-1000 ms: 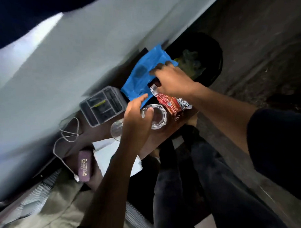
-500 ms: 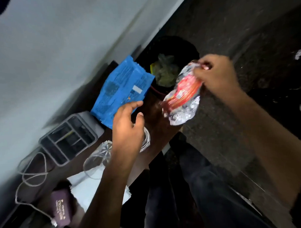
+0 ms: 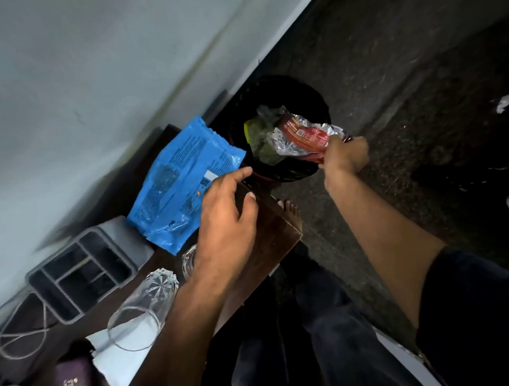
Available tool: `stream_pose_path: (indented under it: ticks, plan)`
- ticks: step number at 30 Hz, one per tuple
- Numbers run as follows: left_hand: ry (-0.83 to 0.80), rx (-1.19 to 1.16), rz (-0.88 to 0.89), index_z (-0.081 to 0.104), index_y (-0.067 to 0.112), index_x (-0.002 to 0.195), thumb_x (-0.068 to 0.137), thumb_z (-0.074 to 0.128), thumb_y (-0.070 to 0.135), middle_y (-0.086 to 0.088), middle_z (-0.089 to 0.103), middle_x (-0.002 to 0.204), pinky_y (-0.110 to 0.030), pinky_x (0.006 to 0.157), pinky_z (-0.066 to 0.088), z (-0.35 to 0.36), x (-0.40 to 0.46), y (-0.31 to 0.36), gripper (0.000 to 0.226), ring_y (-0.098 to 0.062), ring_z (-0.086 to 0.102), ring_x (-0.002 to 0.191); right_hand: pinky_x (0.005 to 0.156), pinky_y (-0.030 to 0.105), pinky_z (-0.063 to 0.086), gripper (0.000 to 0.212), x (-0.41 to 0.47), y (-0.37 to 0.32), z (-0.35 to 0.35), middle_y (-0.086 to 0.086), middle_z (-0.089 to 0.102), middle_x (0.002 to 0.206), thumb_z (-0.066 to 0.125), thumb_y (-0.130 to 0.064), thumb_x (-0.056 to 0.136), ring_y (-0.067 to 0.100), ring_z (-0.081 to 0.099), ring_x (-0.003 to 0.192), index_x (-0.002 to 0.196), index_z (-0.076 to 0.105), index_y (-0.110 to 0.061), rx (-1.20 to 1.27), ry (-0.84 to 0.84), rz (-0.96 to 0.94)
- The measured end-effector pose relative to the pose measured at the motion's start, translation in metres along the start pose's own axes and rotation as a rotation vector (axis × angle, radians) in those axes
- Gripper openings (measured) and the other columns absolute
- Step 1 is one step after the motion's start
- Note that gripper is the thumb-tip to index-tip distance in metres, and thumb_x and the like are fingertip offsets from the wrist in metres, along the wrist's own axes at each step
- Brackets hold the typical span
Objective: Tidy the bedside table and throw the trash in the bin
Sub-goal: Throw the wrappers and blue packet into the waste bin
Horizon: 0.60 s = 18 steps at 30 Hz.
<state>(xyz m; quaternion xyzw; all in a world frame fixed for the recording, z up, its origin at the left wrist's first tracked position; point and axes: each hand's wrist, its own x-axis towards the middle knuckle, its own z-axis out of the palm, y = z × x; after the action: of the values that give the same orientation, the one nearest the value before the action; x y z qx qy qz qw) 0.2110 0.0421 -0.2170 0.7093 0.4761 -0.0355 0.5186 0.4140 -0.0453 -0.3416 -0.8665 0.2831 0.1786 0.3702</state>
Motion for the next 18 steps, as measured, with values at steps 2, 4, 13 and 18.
stream_pose_path:
  ticks: [2,4,13,18]
  plan:
    - [-0.02,0.011,0.022,0.06,0.028,0.135,0.1,0.059,0.016,0.012,0.058,0.135,-0.041,0.112,0.042,0.007,0.0,0.0,0.037,-0.011,0.051,0.129,0.081,0.05,0.063,0.033,0.001,0.004,0.006,0.024,0.07,0.116,0.065,-0.014,0.086,0.038,0.072,0.099,0.114,0.063,0.003,0.019,-0.013,0.039]
    - [-0.034,0.019,0.022,0.059,0.027,0.137,0.1,0.059,0.016,0.011,0.058,0.135,-0.041,0.108,0.044,0.014,0.0,0.001,0.038,-0.013,0.053,0.127,0.075,0.05,0.064,0.032,0.001,0.007,0.011,0.024,0.069,0.116,0.068,-0.014,0.088,0.037,0.073,0.097,0.115,0.062,0.002,0.043,-0.032,0.079]
    - [-0.071,0.012,-0.023,0.061,0.028,0.136,0.102,0.059,0.017,0.017,0.057,0.135,-0.031,0.112,0.041,0.025,-0.002,-0.004,0.036,-0.001,0.05,0.126,0.079,0.05,0.063,0.015,0.0,0.021,0.007,0.024,0.074,0.105,0.064,-0.015,0.092,0.037,0.074,0.092,0.094,0.069,-0.001,-0.083,-0.132,0.087]
    - [-0.031,-0.008,-0.079,0.058,0.038,0.136,0.103,0.057,0.024,0.024,0.056,0.136,-0.041,0.112,0.044,0.011,-0.01,-0.013,0.036,0.002,0.049,0.126,0.073,0.052,0.062,0.036,-0.025,0.009,0.001,0.022,0.075,0.085,0.058,-0.008,0.091,0.038,0.075,0.081,0.06,0.053,-0.025,-0.128,-0.19,-0.045]
